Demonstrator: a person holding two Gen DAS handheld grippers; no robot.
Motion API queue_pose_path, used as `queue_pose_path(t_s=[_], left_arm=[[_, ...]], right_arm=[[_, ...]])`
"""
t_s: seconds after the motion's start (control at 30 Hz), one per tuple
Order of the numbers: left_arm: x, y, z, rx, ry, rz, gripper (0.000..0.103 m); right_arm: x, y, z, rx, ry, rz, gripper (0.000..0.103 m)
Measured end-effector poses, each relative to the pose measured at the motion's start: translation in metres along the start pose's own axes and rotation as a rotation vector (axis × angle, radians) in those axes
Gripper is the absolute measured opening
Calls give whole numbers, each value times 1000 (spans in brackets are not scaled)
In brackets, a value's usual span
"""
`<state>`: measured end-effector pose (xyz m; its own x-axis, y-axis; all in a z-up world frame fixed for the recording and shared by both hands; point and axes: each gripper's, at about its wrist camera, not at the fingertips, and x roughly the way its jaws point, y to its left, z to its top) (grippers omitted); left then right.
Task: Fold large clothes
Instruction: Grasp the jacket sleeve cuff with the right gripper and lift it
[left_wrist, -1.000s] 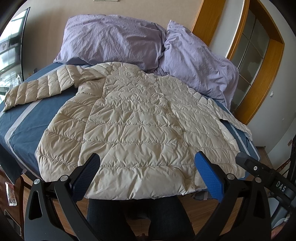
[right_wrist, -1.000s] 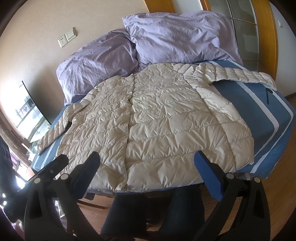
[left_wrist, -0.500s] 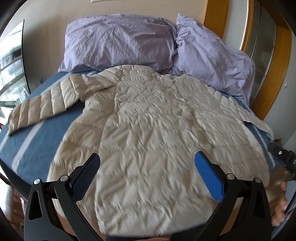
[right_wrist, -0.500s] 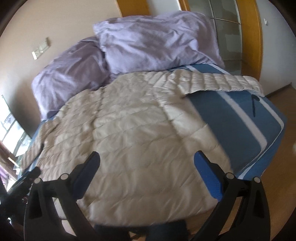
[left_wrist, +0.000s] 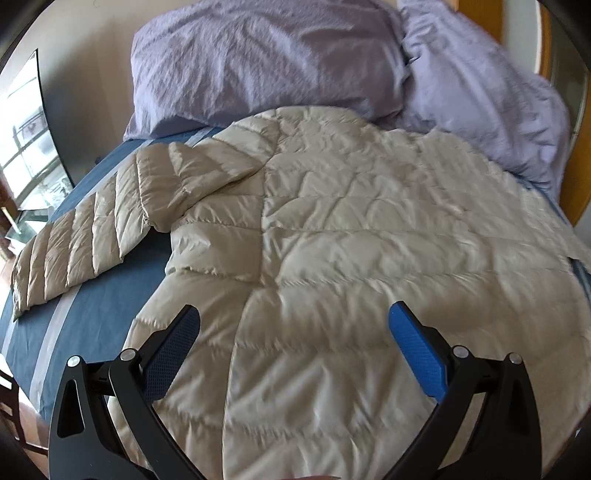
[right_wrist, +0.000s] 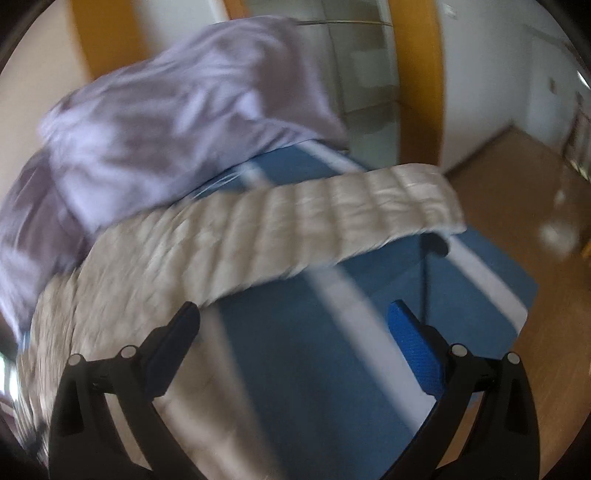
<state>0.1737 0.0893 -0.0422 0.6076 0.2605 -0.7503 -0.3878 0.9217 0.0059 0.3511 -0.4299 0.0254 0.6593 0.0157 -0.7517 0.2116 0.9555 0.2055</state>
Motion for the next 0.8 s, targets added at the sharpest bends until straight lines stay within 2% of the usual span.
queue_pose_path(t_s=[0.17,0.3,0.4,0.57,0.67,0.8], left_arm=[[19,2,0,-6,27,30,102],[25,-3,-1,20,32,54,102],[29,-1,0,8,52,42,102],[32,-1,0,1,64,34,102],[33,-2,0,-1,68,34,102],[34,-2,0,-1,69,35,102]], right_arm=[[46,-64,44,199,8,-90,101],[71,-100,62,273,7,-182,82],[81,-124,70,336,-3,-203,78],[95,-140,76,340,-10,-260,76],[106,-147,76,337,13,-274,69],[111,-142,75,285,-4,-314,61]])
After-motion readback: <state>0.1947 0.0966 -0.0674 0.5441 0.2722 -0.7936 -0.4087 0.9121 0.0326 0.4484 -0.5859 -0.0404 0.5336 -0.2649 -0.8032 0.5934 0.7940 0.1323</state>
